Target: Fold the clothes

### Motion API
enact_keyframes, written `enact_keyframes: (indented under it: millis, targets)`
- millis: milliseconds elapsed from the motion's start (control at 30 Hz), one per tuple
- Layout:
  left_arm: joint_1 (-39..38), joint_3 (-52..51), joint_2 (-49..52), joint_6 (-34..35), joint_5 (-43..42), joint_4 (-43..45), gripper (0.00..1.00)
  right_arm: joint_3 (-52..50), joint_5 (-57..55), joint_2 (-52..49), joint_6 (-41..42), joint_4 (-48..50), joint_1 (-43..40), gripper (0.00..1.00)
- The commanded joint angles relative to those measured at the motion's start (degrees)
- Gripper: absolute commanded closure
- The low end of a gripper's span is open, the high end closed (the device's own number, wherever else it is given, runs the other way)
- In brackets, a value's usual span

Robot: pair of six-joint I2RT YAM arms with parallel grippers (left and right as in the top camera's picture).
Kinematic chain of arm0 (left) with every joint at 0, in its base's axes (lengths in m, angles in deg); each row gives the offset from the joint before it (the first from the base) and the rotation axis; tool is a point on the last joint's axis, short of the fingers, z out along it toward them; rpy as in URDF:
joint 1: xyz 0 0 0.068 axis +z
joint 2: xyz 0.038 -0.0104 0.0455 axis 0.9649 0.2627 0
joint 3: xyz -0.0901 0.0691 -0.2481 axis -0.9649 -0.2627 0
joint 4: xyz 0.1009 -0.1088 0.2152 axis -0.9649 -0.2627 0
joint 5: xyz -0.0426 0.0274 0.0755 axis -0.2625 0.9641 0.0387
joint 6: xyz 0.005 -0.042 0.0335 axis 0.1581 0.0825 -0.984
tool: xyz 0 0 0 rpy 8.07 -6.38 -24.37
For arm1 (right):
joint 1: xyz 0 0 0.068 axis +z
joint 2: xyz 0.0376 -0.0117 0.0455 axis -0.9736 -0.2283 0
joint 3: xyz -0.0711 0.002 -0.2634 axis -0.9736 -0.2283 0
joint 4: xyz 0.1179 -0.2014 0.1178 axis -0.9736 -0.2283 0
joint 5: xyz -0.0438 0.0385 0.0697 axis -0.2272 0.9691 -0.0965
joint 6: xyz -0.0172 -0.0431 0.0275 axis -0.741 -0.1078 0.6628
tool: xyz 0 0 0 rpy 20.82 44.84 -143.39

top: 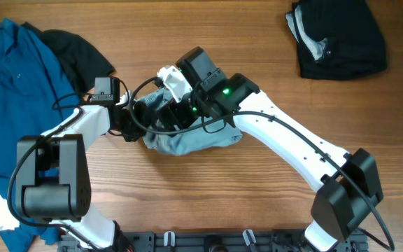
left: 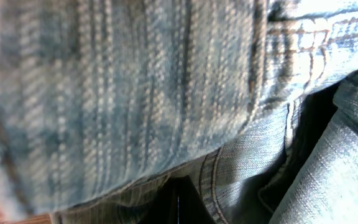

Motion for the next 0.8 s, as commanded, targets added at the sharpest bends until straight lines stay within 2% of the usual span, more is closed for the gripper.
enact_keyframes:
  millis: [0,100,267,433,567,767]
  targets:
    - [-0.2,-0.94,3.69,0.79,7.74,1.03,0.96,6.21,-7.61,3.5,4.39,-5.92,-2.05,0.01]
    - [-0.22,-0.94,3.69,0.81,7.74,1.18,0.96,6.64,-12.98,5.07,10.05,-10.45,-5.29,0.0]
    - [-0.22,-0.94,3.69,0.81,7.74,1.2,0.96,2.73,-10.05,3.13,13.77,-14.29,-11.28,0.0]
    - [-0.22,-0.94,3.69,0.79,7.74,1.2,0.96,-0.79,-0.26,-0.83,14.16,-9.92,-11.19,0.01]
    - [-0.22,-0.94,3.69,0.79,7.74,1.18,0.96,-0.87,3.54,-4.7,16.76,-7.19,-9.6,0.05]
    - [-0.22,-0.94,3.69,0.79,7.74,1.2,0.96,-0.87,6.71,-6.08,18.49,-1.51,-9.01,0.06]
